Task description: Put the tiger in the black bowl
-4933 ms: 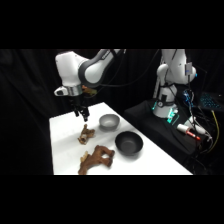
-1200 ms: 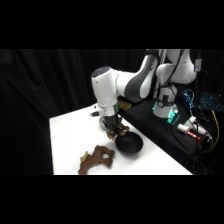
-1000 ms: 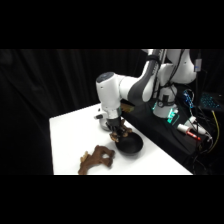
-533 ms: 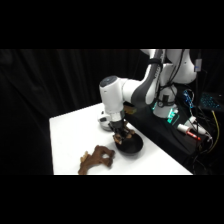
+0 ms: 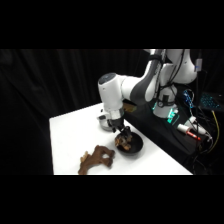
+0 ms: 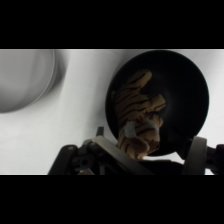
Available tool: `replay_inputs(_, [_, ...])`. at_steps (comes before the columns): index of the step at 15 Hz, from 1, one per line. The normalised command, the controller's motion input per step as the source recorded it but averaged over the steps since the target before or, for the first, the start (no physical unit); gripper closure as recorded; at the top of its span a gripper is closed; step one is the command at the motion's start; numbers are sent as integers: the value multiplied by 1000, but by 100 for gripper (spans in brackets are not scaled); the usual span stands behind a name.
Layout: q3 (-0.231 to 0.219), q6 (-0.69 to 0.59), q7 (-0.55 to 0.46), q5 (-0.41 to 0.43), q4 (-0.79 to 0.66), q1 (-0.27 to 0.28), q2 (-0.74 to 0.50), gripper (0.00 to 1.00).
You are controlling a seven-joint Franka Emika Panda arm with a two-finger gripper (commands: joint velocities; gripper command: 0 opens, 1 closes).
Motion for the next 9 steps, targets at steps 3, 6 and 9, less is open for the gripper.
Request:
replay_inputs(3, [-127,-490,122,-177,209,-8,-328,0])
replay_inputs(6, [-114,-487,66,-109,390,-71,-162,0])
replay_inputs(9, [-68,-376,29,18,464,-94,16,0])
